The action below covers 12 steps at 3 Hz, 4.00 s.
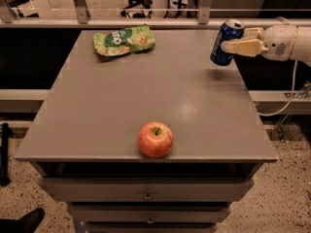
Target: Move pepsi can near apple
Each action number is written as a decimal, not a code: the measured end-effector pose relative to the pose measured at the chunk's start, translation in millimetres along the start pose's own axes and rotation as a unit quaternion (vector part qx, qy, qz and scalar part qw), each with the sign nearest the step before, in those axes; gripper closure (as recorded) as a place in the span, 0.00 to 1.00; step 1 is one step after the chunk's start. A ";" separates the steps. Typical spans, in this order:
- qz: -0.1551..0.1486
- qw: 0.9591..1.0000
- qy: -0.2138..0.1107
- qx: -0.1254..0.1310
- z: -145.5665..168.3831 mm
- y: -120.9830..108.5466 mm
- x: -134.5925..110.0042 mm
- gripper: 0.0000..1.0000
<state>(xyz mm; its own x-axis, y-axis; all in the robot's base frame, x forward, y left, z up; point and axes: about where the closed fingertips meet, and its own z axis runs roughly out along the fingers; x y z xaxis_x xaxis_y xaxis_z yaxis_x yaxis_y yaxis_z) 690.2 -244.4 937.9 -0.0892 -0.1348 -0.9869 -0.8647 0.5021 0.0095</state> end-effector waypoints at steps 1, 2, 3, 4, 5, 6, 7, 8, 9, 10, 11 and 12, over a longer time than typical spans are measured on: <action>0.002 1.000 0.000 -0.010 4.1 8.7 1.4 1.00; -0.004 1.000 0.007 -0.023 10.8 32.7 2.1 1.00; -0.028 0.999 0.019 -0.026 15.0 79.0 -4.9 1.00; -0.028 0.997 0.055 -0.046 34.4 135.8 17.4 1.00; -0.021 0.995 0.076 -0.059 40.8 164.8 31.6 1.00; -0.017 0.993 0.085 -0.079 38.6 190.0 34.0 1.00; -0.005 0.992 0.075 -0.099 29.5 209.6 29.7 1.00; 0.006 0.991 0.067 -0.117 21.4 229.1 29.1 1.00; 0.015 0.988 0.067 -0.136 16.0 249.7 36.1 1.00; 0.015 0.985 0.069 -0.157 16.0 266.7 42.8 0.85; 0.009 0.983 0.071 -0.171 18.4 276.4 47.5 0.62; -0.002 0.981 0.072 -0.181 20.9 281.3 50.9 0.39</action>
Offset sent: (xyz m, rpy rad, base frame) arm -0.0988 0.0871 -0.0109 -0.0849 -0.0021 0.1344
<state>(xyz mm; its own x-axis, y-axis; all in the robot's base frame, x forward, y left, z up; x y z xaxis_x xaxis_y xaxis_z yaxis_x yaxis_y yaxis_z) 452.7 -92.2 886.9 -0.1318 -0.2690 -0.9541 -0.9817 0.1690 0.0880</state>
